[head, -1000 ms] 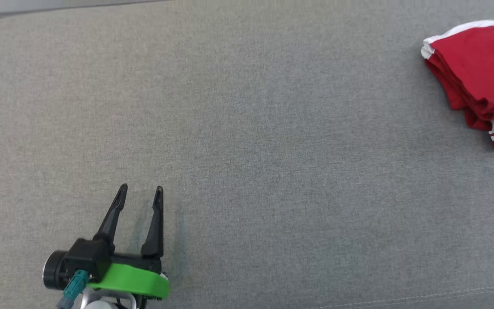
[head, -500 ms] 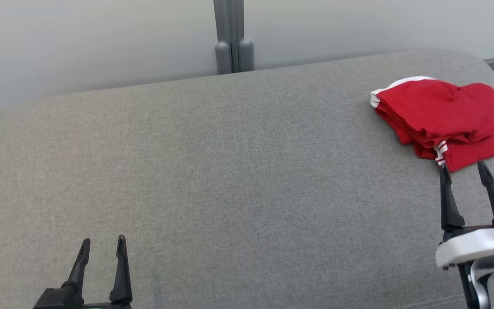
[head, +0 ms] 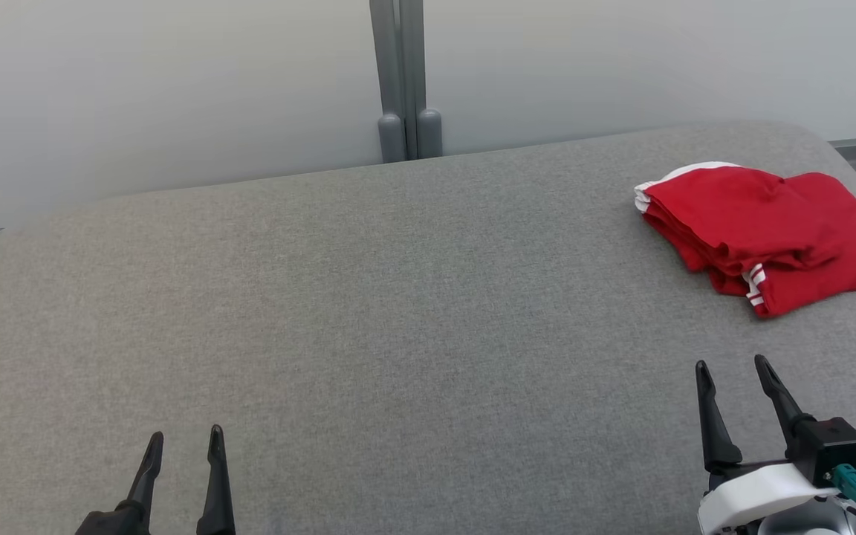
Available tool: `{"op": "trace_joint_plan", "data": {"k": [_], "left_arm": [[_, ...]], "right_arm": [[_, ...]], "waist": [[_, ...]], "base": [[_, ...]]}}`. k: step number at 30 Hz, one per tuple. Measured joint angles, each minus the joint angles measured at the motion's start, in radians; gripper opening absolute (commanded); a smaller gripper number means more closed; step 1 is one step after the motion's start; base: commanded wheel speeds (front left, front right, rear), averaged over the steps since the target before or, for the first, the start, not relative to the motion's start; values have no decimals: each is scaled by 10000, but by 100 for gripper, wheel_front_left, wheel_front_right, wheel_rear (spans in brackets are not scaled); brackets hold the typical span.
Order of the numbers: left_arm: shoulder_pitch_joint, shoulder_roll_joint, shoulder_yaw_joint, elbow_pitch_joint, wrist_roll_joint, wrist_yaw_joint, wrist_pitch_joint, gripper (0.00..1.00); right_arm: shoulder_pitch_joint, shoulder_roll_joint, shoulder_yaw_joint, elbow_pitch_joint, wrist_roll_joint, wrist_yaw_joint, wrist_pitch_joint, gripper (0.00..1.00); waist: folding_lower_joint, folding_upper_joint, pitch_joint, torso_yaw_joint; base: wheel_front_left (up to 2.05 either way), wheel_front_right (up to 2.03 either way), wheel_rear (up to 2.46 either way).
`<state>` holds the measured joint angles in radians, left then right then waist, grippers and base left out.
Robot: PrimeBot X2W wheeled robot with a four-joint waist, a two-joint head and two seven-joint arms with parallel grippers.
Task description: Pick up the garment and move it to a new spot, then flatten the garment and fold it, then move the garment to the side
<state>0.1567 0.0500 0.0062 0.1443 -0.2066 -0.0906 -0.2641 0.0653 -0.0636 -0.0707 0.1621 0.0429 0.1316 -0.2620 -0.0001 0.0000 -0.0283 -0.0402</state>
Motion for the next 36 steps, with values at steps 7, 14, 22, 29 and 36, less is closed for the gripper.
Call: {"op": "trace_joint_plan", "data": {"k": [7,14,22,29,36], "left_arm": [[-4,0,-107,36,-25,31,0,100],[20,-33,-98,267,-33,40,4,0],[-53,-44,-10,441,-1386,27,431,0],[-261,-44,96,483,-2621,10,740,0],[-494,-46,196,518,-3754,-40,1049,0]], "right_arm": [[-149,79,63,36,12,0,-2,100],[-31,151,111,328,23,2,10,0],[-96,176,-19,535,1526,0,500,0],[-165,176,-21,531,2915,0,769,0],[-314,176,-31,533,4190,0,1039,0]], "waist": [[0,0,-42,257],[0,0,-65,359],[1,0,-41,362],[0,0,-20,364],[1,0,2,366]], "base": [[0,0,0],[0,0,0],[0,0,0],[0,0,0],[0,0,0]]}}
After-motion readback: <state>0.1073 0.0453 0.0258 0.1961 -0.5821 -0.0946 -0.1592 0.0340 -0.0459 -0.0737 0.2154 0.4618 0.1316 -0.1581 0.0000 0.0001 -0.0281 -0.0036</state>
